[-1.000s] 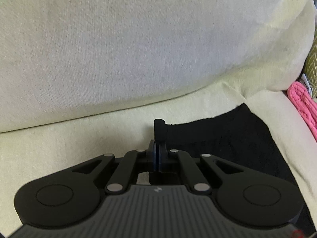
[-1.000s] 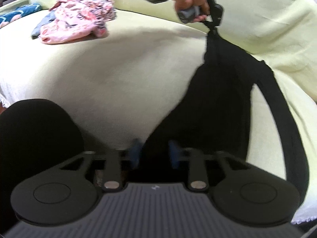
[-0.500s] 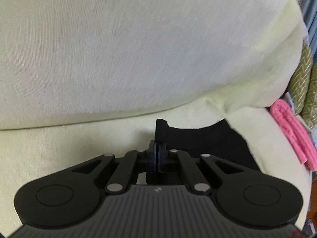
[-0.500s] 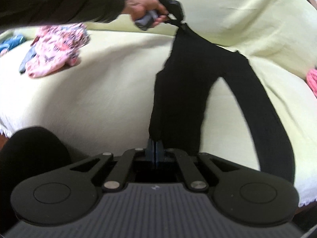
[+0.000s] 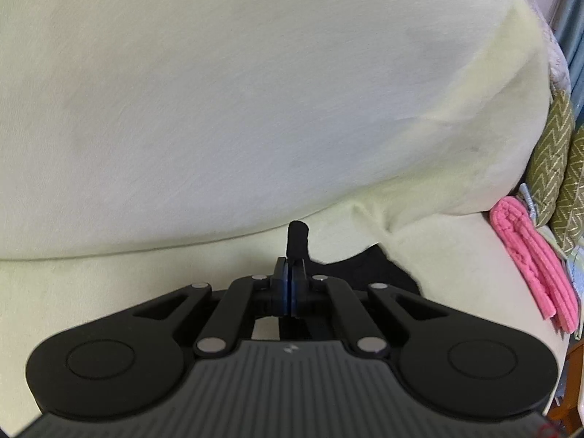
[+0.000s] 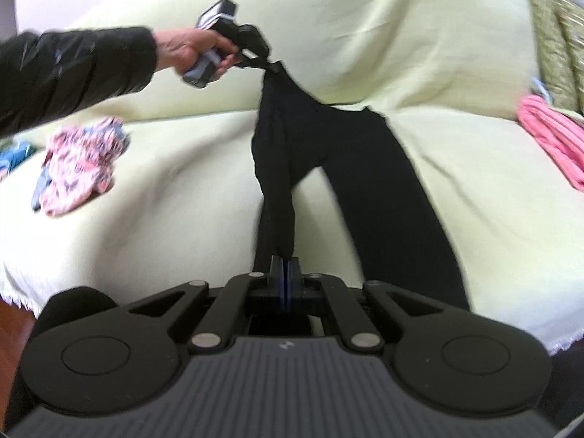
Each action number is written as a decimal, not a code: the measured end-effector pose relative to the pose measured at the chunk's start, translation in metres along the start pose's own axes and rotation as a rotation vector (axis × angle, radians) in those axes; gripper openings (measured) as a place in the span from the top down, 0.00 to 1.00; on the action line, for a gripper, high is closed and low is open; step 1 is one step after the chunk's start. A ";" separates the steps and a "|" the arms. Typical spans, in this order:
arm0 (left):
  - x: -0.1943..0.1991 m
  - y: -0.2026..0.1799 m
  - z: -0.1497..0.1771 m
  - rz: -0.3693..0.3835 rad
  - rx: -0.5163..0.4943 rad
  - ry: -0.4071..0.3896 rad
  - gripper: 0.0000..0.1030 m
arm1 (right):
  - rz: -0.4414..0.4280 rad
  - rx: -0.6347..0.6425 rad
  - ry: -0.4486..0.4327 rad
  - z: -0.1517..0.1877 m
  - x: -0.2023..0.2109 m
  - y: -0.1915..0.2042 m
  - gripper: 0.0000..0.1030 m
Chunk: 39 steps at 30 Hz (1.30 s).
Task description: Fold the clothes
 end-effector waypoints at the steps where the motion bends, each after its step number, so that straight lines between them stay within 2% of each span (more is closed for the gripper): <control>1: -0.001 -0.011 -0.005 -0.004 -0.006 0.003 1.00 | -0.002 -0.021 -0.001 -0.002 0.006 -0.010 1.00; 6: -0.013 -0.067 -0.029 -0.039 -0.058 0.033 1.00 | -0.022 -0.195 0.001 -0.006 0.028 -0.071 1.00; 9: -0.034 -0.105 -0.039 -0.063 -0.091 0.052 1.00 | -0.033 -0.333 0.008 -0.002 0.029 -0.111 1.00; 16: -0.095 -0.170 -0.043 -0.132 -0.170 0.132 1.00 | -0.053 -0.497 0.050 0.012 0.014 -0.172 1.00; 21: -0.135 -0.193 -0.033 -0.144 -0.210 0.168 1.00 | -0.040 -0.578 0.070 0.023 0.000 -0.199 1.00; 29: -0.188 -0.201 -0.014 -0.130 -0.216 0.210 1.00 | -0.016 -0.628 0.147 0.037 -0.022 -0.217 1.00; 31: -0.197 -0.202 -0.009 -0.108 -0.213 0.194 0.95 | 0.004 -0.625 0.164 0.039 -0.030 -0.219 1.00; 32: -0.200 -0.202 -0.007 -0.100 -0.213 0.184 0.87 | 0.024 -0.618 0.177 0.039 -0.033 -0.219 1.00; 33: -0.201 -0.201 -0.007 -0.096 -0.213 0.173 0.76 | 0.044 -0.610 0.190 0.039 -0.037 -0.219 1.00; 35: -0.202 -0.198 -0.006 -0.089 -0.211 0.152 0.68 | 0.095 -0.595 0.218 0.039 -0.044 -0.218 0.99; 38: -0.191 -0.193 -0.008 -0.079 -0.190 0.123 0.64 | 0.188 -0.555 0.237 0.038 -0.049 -0.216 0.92; 39: -0.186 -0.191 -0.009 -0.074 -0.180 0.115 0.63 | 0.179 -0.554 0.232 0.037 -0.049 -0.215 0.92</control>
Point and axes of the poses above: each gripper's, at about its wrist camera, not at the fingertips, and x roughly against the way its jaws point, y to its left, z to its underside, the point moved 1 cm from there along -x, roughly the way its jaws point, and after that the axes turned 12 degrees about -x, right-handed, at the moved point
